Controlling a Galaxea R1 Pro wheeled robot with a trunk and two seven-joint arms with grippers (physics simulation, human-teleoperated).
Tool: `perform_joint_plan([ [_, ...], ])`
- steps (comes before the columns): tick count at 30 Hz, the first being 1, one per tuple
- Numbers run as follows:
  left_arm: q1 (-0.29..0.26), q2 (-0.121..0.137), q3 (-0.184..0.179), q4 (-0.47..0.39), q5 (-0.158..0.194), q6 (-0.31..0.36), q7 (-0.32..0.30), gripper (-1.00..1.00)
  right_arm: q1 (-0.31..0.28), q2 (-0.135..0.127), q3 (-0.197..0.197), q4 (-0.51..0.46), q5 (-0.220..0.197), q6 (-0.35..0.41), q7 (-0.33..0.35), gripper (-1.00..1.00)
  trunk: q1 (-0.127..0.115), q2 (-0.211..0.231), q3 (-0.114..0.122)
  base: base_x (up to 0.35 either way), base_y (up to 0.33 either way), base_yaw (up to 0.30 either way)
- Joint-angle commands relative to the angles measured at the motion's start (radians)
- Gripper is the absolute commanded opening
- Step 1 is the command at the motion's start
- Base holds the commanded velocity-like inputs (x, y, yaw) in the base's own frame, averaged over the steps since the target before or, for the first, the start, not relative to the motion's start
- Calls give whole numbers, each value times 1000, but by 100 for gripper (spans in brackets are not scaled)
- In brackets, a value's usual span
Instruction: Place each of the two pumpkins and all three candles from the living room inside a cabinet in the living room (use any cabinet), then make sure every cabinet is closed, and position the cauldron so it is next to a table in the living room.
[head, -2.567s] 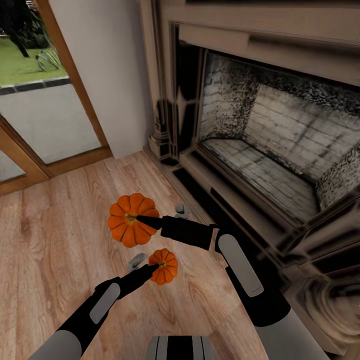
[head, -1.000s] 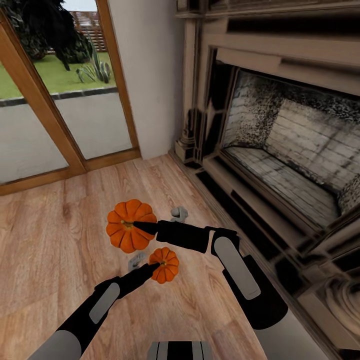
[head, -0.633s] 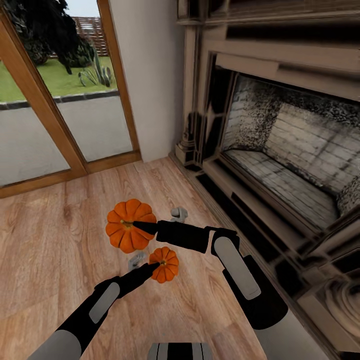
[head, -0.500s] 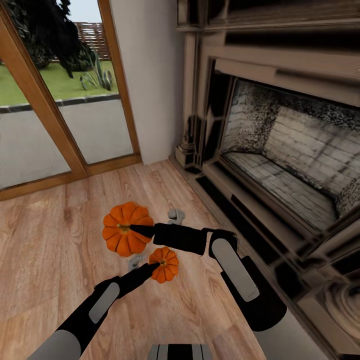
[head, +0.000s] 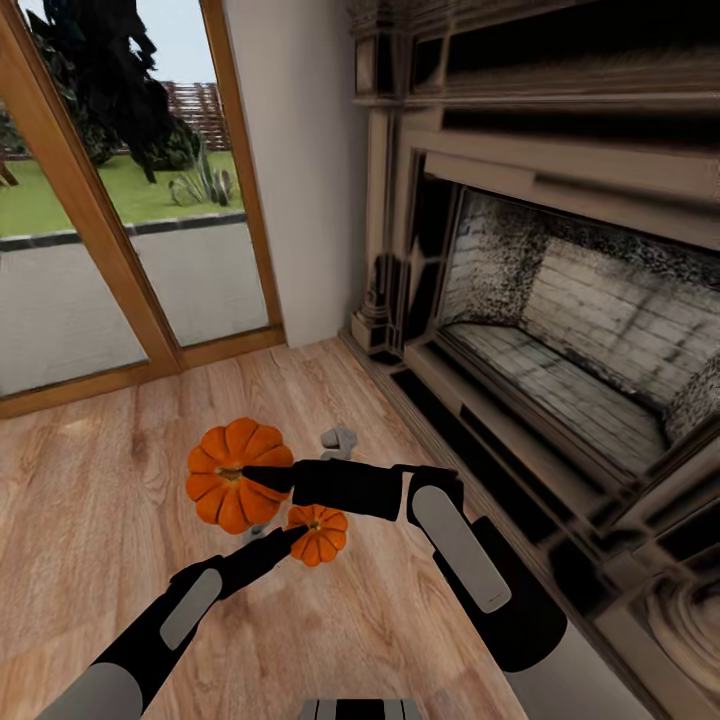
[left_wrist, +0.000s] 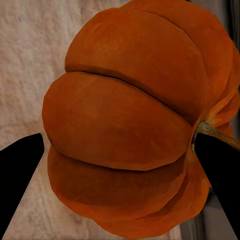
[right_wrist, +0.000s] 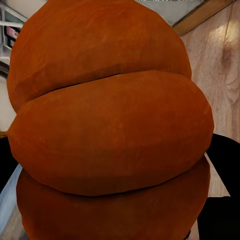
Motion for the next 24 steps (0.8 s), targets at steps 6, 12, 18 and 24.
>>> perform_joint_plan([
  [6, 2, 7, -1, 0, 3, 3, -26, -100, 0, -1, 0, 1, 7, 4, 3, -100, -3, 1, 23, 0, 0, 0],
  [12, 4, 24, 2, 0, 5, 4, -34, -100, -1, -1, 0, 1, 7, 4, 2, -100, -6, 3, 46, 0, 0, 0],
  [18, 6, 32, 4, 0, 5, 3, -35, -100, 0, -1, 1, 0, 6, 4, 2, -100, -8, 4, 69, 0, 0, 0],
  [24, 6, 32, 5, 0, 5, 2, -35, -100, -1, -1, 1, 0, 7, 4, 2, -100, -11, 5, 92, 0, 0, 0],
])
